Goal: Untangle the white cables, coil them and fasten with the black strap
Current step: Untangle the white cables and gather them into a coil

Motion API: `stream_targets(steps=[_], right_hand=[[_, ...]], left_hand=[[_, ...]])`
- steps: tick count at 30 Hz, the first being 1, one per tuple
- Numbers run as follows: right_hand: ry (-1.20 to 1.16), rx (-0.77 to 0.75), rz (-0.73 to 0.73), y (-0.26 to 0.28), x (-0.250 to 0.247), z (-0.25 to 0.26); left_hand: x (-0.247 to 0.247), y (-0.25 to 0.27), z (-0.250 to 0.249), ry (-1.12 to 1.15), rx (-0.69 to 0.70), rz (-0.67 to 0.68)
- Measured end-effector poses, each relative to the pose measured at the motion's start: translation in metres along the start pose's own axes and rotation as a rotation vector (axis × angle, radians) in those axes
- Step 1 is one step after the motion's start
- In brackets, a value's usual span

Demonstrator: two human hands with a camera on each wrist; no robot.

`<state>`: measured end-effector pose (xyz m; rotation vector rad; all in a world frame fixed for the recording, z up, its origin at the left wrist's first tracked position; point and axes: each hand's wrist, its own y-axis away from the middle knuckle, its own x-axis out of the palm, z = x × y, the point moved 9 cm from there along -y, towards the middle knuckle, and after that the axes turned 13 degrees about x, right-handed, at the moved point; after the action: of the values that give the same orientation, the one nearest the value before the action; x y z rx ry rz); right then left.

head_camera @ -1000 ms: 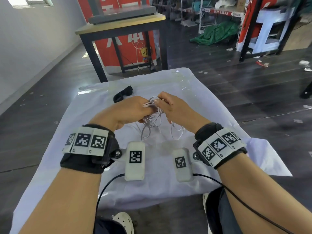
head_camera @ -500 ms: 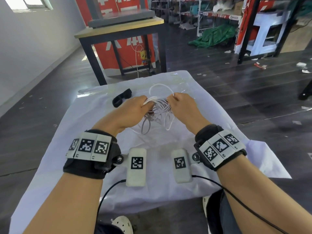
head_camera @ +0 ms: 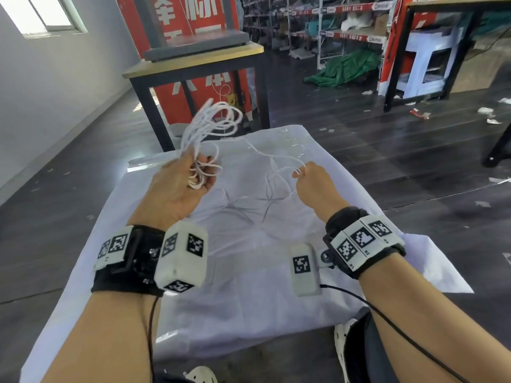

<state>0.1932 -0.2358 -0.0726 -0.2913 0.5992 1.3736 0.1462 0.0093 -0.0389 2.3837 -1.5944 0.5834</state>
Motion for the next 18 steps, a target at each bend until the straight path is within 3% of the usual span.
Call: stream_targets(steps=[4, 6, 9, 15, 18], right_hand=[[0.027, 0.079, 0.036, -0.001, 0.006, -0.010], [0.084, -0.014, 0.003, 0.000, 0.006, -0.002], [-0.010, -0.155, -0.034, 0.003, 0.002, 0.017], [-0.087, -0.569, -0.236, 0.028, -0.017, 0.054], [-0.012, -0.792, -0.200, 0.057, -0.017, 0.077]], left_hand=[[-0.015, -0.002, 0.003, 0.127, -0.007, -0.089], [-0.017, 0.000, 0.003, 0.127, 0.013, -0.124], [-0.016, 0.000, -0.002, -0.017, 0.075, -0.108], [0.021, 0.008, -0.007, -0.583, 0.171, 0.209], [0.038, 0.014, -0.003, -0.834, 0.193, 0.376]])
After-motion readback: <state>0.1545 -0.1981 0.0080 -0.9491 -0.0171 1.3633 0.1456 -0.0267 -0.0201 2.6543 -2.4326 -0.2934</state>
